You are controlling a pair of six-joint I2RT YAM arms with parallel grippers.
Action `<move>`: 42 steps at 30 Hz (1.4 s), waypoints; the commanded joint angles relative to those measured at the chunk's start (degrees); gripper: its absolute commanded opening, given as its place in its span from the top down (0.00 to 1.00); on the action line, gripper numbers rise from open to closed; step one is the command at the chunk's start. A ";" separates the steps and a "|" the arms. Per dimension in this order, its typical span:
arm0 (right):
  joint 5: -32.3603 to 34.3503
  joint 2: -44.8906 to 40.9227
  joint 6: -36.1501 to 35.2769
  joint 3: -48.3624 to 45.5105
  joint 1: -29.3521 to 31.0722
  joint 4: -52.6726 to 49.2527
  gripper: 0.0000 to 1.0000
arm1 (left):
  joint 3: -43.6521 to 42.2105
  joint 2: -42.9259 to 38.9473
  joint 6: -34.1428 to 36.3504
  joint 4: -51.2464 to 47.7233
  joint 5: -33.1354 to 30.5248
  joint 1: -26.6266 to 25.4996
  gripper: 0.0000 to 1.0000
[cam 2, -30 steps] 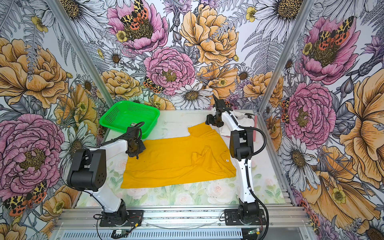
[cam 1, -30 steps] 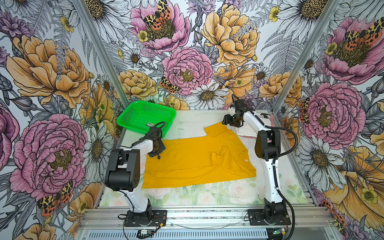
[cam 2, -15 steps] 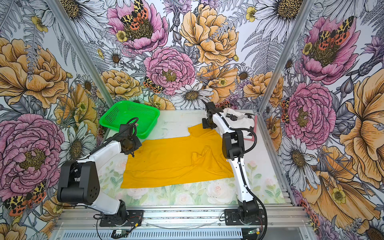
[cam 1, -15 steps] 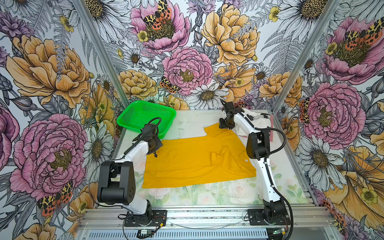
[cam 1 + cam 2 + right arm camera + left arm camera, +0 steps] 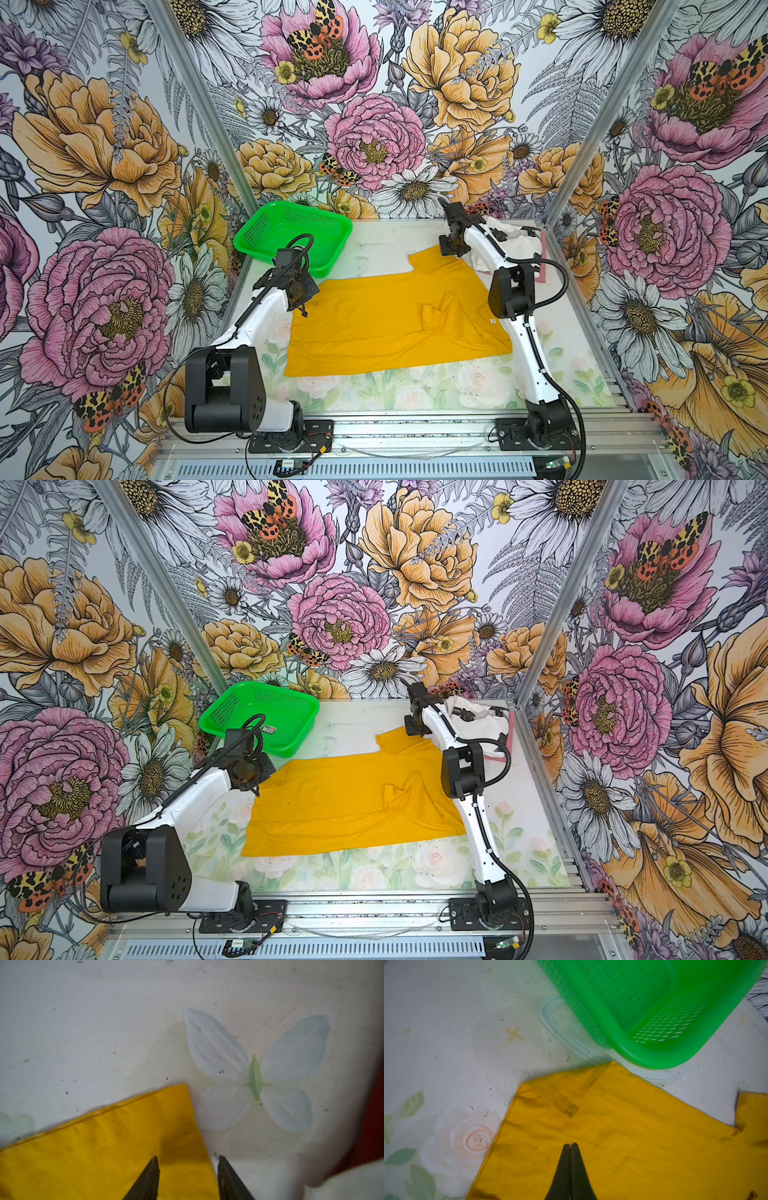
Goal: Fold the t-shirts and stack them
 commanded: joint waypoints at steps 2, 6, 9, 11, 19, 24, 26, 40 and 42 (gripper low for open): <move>-0.01 2.32 -0.43 3.80 -1.39 -0.31 0.51 | -2.25 -3.09 1.44 -1.43 1.73 0.71 1.00; -3.21 3.16 -0.44 3.81 -2.18 -1.36 0.52 | -3.48 -5.31 1.64 -1.82 1.86 1.19 0.97; -4.46 3.68 -1.05 3.67 -1.85 -2.35 0.53 | -3.63 -5.62 1.69 -1.91 2.30 1.24 0.96; -4.45 4.17 -1.67 3.66 -1.30 -2.87 0.53 | -3.59 -5.61 1.64 -1.92 2.66 1.23 0.95; -3.33 6.34 -0.47 3.90 0.00 -4.52 0.81 | -4.24 -6.91 1.70 -1.91 3.14 1.20 0.95; -3.08 6.01 -0.72 5.72 0.34 -4.52 0.99 | -4.59 -6.68 1.62 -1.89 2.87 0.21 0.95; -4.03 5.13 -1.11 6.34 0.48 -4.44 1.00 | -4.83 -6.66 1.45 -1.91 2.78 -0.16 0.95; -6.77 -2.48 -2.78 7.86 1.60 -4.17 1.00 | -4.04 -1.73 0.77 -0.67 1.46 -2.59 0.78; -7.28 -3.45 -2.59 7.39 1.73 -4.17 1.00 | -3.44 0.91 0.44 -0.10 0.54 -3.81 0.64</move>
